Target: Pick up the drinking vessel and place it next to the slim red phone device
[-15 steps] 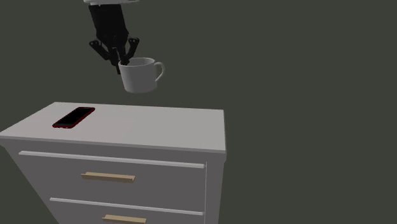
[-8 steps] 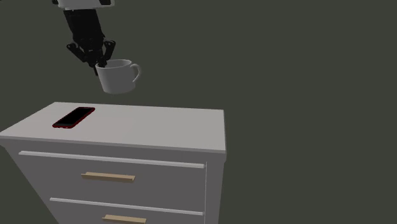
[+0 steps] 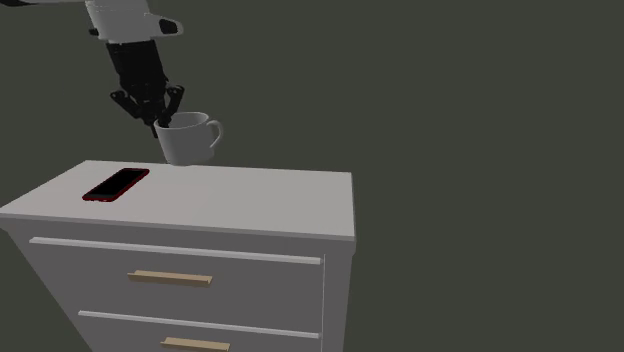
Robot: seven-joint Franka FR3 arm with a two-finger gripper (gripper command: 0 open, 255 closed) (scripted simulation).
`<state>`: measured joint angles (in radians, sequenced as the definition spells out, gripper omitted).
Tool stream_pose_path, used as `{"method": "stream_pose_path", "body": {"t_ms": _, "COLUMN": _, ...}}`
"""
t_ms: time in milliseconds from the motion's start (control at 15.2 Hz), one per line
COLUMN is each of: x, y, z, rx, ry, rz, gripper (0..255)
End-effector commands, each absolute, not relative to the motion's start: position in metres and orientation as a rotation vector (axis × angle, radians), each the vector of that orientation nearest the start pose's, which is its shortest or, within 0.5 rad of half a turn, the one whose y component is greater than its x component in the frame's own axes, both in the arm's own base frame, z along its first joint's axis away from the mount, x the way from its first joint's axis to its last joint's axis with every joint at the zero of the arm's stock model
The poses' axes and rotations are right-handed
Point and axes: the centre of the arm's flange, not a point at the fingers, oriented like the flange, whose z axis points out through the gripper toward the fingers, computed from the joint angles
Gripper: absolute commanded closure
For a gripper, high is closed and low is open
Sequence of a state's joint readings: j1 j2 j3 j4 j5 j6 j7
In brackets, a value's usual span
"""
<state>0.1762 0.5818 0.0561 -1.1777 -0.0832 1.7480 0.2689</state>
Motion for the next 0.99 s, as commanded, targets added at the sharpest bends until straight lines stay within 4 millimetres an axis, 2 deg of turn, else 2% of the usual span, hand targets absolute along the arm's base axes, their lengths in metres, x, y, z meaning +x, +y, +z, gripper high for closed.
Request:
{"method": "stream_pose_path", "body": {"t_ms": 0, "x": 0.707, "y": 0.149, "z": 0.443, "rx": -3.193, "ry": 0.049, "rz": -0.005, "gripper": 255}}
{"method": "stream_pose_path", "body": {"t_ms": 924, "x": 0.707, "y": 0.149, "z": 0.369, "rx": -3.193, "ry": 0.049, "rz": -0.005, "gripper": 255}}
